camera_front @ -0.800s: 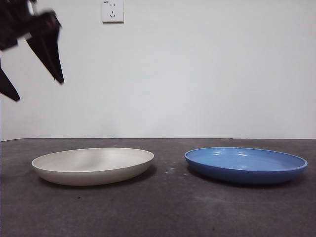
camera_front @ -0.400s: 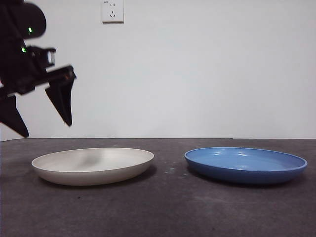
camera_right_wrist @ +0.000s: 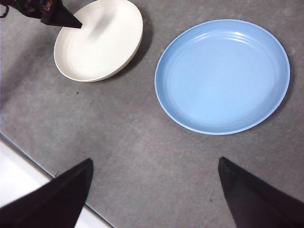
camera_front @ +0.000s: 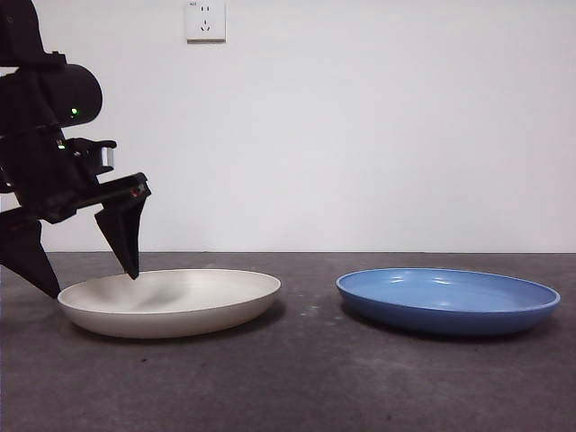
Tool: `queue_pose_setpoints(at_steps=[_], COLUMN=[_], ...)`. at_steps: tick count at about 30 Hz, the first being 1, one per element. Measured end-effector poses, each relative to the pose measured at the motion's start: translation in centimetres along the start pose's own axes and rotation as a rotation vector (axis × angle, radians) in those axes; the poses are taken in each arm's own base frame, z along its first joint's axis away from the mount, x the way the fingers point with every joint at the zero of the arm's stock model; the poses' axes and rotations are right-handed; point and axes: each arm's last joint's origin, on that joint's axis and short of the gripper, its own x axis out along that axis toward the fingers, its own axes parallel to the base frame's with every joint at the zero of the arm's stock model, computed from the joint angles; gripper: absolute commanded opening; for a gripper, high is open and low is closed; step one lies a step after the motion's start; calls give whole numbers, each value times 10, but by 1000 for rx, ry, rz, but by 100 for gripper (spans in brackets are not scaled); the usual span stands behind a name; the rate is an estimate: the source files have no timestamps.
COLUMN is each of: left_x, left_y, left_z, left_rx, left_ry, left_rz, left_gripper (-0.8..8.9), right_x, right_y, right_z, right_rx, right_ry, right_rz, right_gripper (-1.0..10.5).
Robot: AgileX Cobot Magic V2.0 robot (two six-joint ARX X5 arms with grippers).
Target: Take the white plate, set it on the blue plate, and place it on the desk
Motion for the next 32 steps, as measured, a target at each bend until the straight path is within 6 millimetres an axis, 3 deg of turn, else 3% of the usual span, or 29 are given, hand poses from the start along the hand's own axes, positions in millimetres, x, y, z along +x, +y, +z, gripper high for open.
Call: queue_pose_setpoints(at_steps=[8, 17, 27, 32], left_x=[10, 10, 6, -21], left_y=[1, 1, 0, -6], left_z=[-1, -1, 1, 3], left_rx=[3, -1, -5, -8], left_ry=[23, 23, 19, -56], left_rz=[57, 71, 63, 56], left_gripper=[360, 15, 9, 9], right_x=[0, 0, 0, 0], right_y=[0, 0, 0, 0], right_z=[0, 0, 0, 0], right_rx=[0, 0, 0, 0], right_ry=[0, 0, 1, 1], right_rz=[0, -2, -8, -8], right_gripper=[423, 423, 423, 423])
